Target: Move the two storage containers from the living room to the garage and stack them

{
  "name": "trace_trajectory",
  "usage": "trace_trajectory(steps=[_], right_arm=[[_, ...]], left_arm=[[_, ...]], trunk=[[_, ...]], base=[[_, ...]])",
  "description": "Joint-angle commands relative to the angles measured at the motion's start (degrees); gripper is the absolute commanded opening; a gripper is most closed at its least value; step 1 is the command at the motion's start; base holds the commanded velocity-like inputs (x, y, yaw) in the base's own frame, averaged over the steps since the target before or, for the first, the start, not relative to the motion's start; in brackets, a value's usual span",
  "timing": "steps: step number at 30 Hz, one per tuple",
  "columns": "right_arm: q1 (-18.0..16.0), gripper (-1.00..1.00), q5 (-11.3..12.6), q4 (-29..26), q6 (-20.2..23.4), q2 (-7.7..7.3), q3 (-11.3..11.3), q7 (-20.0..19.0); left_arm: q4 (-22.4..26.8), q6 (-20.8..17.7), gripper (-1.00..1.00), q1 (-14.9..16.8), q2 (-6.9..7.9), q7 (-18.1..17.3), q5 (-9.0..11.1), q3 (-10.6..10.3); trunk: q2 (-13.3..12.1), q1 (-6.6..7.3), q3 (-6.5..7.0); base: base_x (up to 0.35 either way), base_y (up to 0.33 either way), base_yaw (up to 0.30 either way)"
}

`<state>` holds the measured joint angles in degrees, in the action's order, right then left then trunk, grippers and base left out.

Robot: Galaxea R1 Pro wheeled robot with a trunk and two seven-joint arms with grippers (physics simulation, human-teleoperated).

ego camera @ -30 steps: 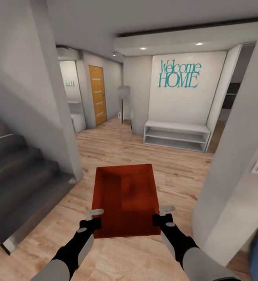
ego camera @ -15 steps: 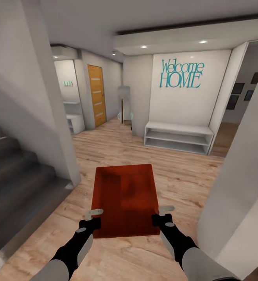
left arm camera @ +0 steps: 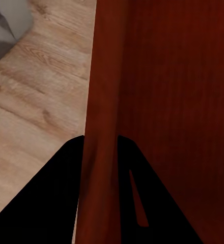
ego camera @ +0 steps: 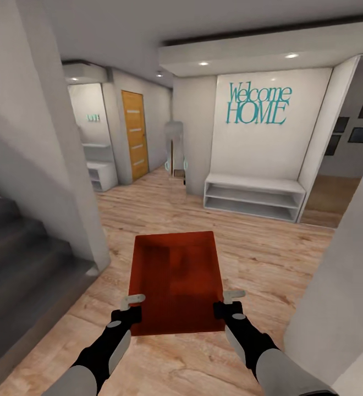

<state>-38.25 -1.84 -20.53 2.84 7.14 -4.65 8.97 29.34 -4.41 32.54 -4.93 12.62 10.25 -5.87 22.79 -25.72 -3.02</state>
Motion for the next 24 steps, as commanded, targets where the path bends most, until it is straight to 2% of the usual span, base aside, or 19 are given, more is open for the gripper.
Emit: trace_trajectory(steps=[1,14,24], right_arm=[[0.0,-1.0,0.6,0.0,0.3,0.94,-0.3,-0.6],[0.0,-1.0,0.6,0.0,0.5,0.91,-0.3,-0.6],[0.0,-1.0,0.5,0.0,0.6,0.86,-0.3,-0.6]], left_arm=[[5.0,0.0,-1.0,0.1,0.01,2.7,1.5,0.5],[5.0,0.0,-1.0,0.1,0.01,2.7,1.5,0.5],[5.1,0.0,-1.0,0.1,0.01,2.7,1.5,0.5]], trunk=[[0.1,-0.07,-0.14],[0.1,-0.07,-0.14],[0.1,-0.07,-0.14]], base=[[0.323,0.0,0.0],[0.323,0.0,0.008],[0.323,0.0,0.223]])
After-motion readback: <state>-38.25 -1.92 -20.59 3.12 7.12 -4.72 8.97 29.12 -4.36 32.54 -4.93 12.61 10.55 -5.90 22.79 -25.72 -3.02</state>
